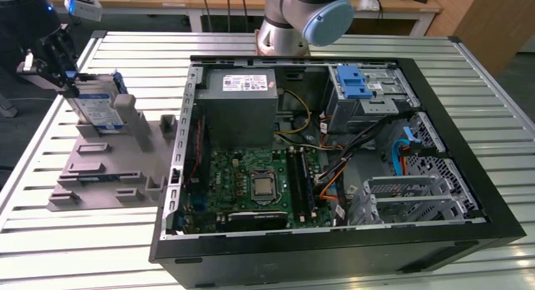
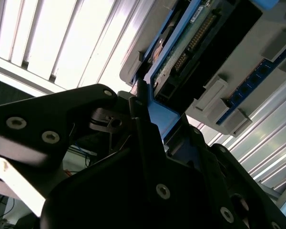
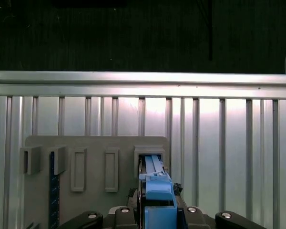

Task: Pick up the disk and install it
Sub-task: 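Pick up the disk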

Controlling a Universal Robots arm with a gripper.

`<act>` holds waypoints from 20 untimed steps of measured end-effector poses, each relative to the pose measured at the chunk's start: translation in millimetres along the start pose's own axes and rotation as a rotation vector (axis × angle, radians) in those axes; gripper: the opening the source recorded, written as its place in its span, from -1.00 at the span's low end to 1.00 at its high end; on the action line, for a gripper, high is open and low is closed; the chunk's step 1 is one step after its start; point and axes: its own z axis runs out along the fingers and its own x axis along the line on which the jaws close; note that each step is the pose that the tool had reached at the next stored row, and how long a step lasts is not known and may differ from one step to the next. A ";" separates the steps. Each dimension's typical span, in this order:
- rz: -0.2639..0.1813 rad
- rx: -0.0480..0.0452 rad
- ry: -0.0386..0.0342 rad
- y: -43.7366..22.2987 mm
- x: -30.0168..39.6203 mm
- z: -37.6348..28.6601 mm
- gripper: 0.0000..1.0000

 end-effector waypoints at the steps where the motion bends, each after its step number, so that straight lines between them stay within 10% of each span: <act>1: 0.000 -0.0001 0.0000 0.0 0.0 -0.5 -0.27; 20: 0.000 -0.0001 0.0001 0.1 0.0 -7.5 -0.27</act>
